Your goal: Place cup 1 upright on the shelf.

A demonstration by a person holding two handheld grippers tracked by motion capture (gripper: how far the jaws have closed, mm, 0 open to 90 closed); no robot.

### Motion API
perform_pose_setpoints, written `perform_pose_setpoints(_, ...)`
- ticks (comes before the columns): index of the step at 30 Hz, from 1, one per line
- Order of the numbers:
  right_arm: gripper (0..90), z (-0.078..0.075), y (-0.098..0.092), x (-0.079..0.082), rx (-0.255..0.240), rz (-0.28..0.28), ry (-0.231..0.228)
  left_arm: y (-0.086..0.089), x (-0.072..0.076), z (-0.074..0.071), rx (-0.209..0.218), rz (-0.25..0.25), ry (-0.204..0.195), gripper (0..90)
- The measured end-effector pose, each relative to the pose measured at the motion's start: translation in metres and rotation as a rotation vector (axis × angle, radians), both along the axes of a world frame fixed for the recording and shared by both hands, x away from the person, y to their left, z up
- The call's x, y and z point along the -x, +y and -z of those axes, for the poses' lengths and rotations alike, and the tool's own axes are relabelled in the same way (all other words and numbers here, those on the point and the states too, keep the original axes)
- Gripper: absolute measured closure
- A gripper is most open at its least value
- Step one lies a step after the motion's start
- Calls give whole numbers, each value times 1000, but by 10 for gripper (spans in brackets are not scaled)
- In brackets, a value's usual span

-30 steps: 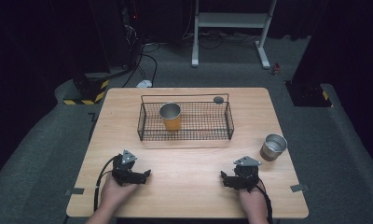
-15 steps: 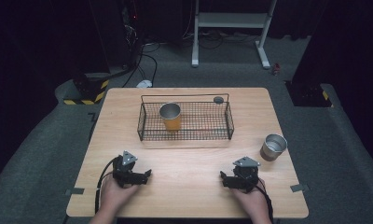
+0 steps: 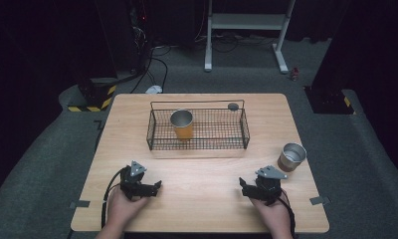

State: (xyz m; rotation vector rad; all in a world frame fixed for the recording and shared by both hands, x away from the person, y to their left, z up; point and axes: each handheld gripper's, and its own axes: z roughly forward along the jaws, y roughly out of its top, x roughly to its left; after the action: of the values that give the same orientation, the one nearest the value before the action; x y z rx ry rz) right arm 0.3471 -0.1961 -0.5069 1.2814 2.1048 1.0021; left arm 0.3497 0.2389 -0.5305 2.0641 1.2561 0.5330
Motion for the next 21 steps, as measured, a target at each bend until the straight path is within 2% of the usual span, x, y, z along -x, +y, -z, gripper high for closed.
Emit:
perform_pose_setpoints(8,128,-3,-6,-1,11,20,-28,0,0,0,2,-1,1,1)
perform_pose_setpoints(11,129,-5,-10,0,0,40,-41,0,0,0,2,-1,1,1)
perform_pose_setpoints(15,132,-5,-17,2,21,69,-51,0,0,0,0,0,0,1)
perform_pose_setpoints(21,132,-5,-33,5,-6,121,-49,-1,-1,0,3,-8,2,1)
